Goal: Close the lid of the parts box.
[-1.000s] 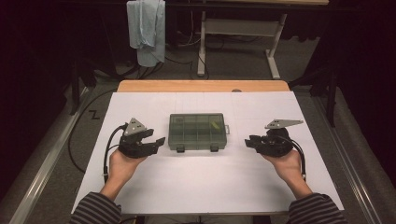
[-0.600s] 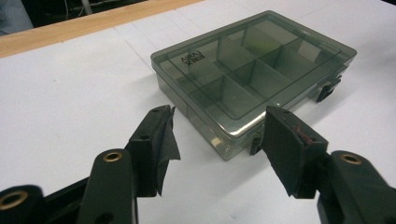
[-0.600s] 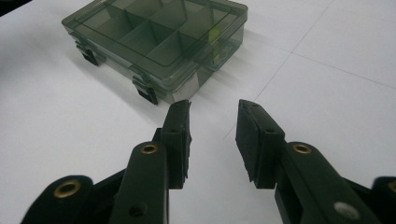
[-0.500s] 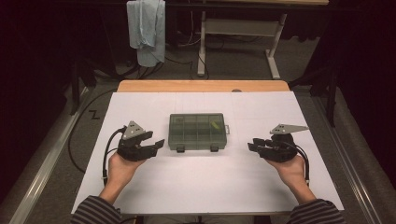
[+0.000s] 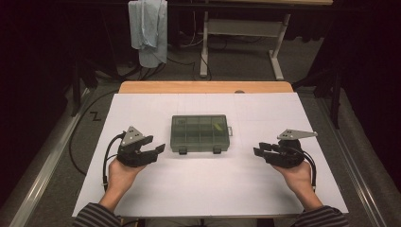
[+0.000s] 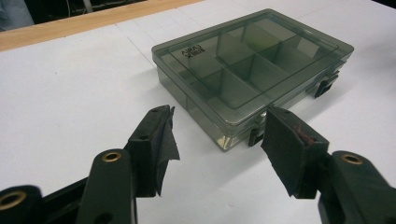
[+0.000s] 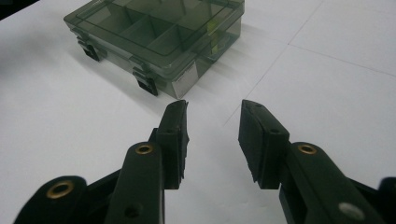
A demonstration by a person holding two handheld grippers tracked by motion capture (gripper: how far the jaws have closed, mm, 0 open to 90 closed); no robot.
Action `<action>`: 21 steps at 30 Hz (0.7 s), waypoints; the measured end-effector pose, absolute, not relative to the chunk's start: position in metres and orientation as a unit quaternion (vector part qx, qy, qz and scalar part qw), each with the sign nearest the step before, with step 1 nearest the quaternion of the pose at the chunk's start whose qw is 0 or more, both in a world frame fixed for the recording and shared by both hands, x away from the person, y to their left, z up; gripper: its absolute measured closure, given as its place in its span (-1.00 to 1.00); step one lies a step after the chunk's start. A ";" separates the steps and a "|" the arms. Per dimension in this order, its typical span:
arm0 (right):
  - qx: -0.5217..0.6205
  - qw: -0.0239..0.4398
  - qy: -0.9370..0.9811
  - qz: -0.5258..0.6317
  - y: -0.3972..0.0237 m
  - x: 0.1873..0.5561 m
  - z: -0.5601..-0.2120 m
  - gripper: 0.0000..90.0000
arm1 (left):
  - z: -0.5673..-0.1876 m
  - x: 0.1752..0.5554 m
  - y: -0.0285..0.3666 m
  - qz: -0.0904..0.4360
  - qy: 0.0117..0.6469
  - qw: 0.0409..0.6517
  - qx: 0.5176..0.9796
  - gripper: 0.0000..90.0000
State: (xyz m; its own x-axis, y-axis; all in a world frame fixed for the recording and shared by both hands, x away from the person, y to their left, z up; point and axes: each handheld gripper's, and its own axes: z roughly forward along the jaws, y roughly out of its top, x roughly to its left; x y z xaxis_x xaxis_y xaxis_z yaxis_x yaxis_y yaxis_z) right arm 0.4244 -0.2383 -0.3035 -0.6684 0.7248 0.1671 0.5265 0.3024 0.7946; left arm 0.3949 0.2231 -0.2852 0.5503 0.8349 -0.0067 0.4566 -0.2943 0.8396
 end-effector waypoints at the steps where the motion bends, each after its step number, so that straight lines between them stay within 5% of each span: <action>1: 0.392 0.112 0.799 0.442 -0.239 0.424 -0.304 0.42 | -0.286 0.395 0.223 0.224 0.417 0.423 0.773 -0.06; 21: 0.398 0.119 0.788 0.454 -0.248 0.413 -0.312 0.36 | -0.298 0.388 0.227 0.232 0.422 0.424 0.767 -0.07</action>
